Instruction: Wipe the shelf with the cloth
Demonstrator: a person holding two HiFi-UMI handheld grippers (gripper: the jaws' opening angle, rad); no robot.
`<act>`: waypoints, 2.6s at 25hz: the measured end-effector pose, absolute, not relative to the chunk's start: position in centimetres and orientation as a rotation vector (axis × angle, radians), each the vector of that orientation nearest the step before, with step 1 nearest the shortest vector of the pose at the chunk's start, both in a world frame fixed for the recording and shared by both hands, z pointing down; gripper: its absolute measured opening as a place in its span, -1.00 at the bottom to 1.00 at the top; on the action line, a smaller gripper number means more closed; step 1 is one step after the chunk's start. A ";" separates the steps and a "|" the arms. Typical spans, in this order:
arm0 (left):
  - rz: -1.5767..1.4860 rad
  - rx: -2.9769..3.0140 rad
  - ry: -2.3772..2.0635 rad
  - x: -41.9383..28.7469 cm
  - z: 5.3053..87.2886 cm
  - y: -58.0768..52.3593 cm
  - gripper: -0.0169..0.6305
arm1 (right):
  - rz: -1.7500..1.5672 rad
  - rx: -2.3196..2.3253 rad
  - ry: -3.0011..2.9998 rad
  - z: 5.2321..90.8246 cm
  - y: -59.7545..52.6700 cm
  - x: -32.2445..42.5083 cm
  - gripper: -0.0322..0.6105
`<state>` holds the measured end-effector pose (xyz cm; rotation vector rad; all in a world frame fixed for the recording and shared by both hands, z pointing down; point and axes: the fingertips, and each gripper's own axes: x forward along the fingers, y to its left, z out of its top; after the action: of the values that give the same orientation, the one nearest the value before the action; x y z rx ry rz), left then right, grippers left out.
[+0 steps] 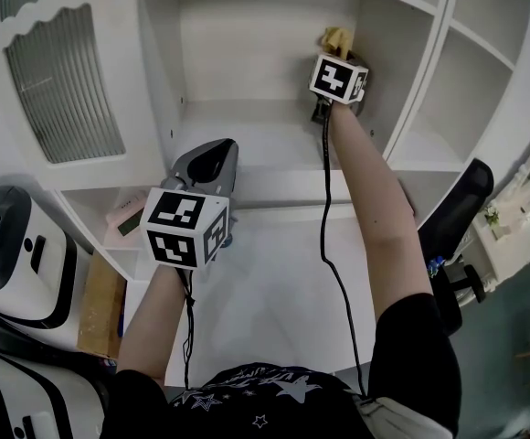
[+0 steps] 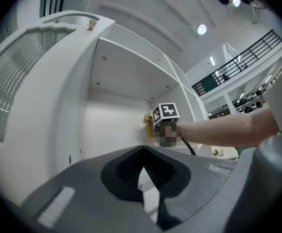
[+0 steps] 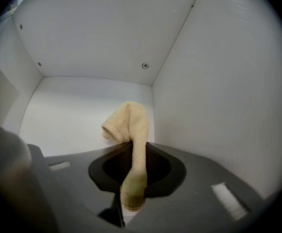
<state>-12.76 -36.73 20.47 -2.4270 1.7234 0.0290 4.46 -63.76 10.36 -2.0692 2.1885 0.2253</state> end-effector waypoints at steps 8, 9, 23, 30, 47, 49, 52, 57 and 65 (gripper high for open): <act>0.046 -2.414 1.736 -13.6 20.2 -36.1 -0.94 | 0.194 -2.077 2.180 10.7 -63.1 4.7 -0.66; 0.048 -2.413 1.740 -13.8 20.3 -36.0 -0.94 | 0.188 -2.073 2.183 10.7 -62.9 4.7 -0.66; 0.074 -2.390 1.781 -14.6 20.5 -32.7 -0.94 | 0.259 -1.820 2.504 11.9 -56.6 -4.2 -0.66; 0.078 -2.345 1.853 -16.7 21.0 -31.1 -0.94 | 0.290 -1.534 2.744 12.9 -54.0 -12.2 -0.66; 0.087 -2.244 2.034 -21.6 22.8 -30.5 -0.94 | 0.143 -1.128 3.022 15.4 -54.5 -24.1 -0.66; 0.085 -2.241 2.049 -21.8 23.1 -30.5 -0.94 | 0.119 -1.105 3.052 15.8 -54.7 -24.8 -0.66; 0.083 -2.233 2.072 -22.3 23.5 -30.5 -0.94 | 0.081 -1.099 3.092 16.5 -55.2 -25.5 -0.66; 0.077 -2.225 2.095 -22.5 23.8 -30.7 -0.94 | 0.024 -1.092 3.127 17.2 -56.0 -26.1 -0.66; 0.064 -2.225 2.101 -22.4 24.1 -30.7 -0.94 | -0.017 -1.124 3.102 17.3 -56.6 -25.3 -0.65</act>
<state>-22.44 -30.65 24.05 -2.2250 2.1008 0.0645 -25.30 -56.59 17.28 -1.1241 3.1022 -0.0167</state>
